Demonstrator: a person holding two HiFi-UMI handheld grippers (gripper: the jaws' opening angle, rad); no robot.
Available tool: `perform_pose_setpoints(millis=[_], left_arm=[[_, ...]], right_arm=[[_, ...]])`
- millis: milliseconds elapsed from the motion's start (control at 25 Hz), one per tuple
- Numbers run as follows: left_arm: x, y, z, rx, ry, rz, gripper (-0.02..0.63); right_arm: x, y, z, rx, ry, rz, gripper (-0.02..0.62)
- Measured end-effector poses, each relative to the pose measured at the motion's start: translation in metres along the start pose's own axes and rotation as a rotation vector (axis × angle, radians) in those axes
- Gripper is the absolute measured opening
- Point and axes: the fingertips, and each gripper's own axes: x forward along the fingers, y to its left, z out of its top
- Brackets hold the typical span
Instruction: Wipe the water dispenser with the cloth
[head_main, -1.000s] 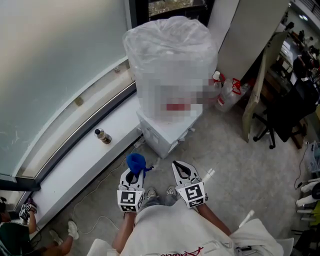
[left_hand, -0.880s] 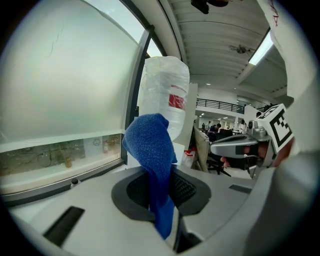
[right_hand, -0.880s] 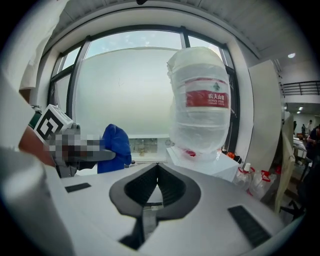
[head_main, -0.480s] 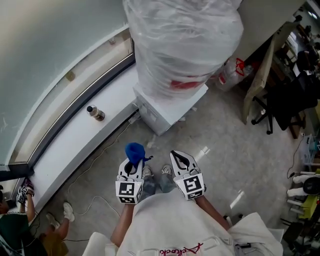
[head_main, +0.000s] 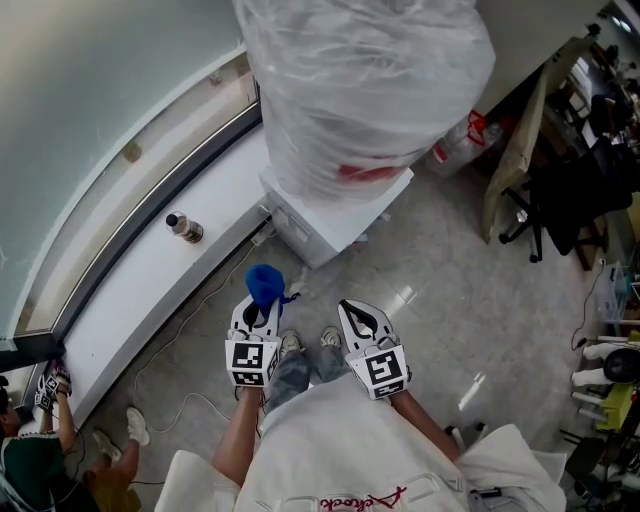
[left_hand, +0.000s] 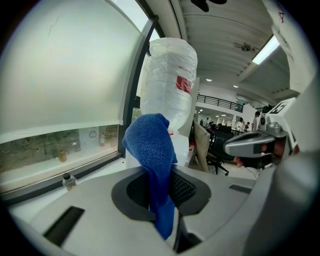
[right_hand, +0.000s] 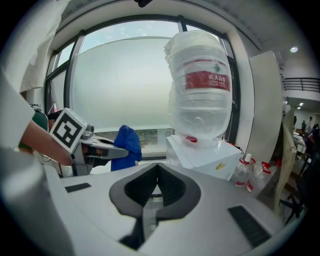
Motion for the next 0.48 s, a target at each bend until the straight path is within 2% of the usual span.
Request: perform_pose_setpoints(millis=[280,480], left_arm=[[0.078,0.057,0.042,0.047,-0.034,-0.004,0.063],[0.136,0.094,0.065,0.15,0.003,0.009,0.063]], right_arm=[[0.003,-0.012,-0.002,0.011,0.013,-0.026,0.014],[0.001,-0.021,-0.008,0.017,0.039,-0.041,0.014]])
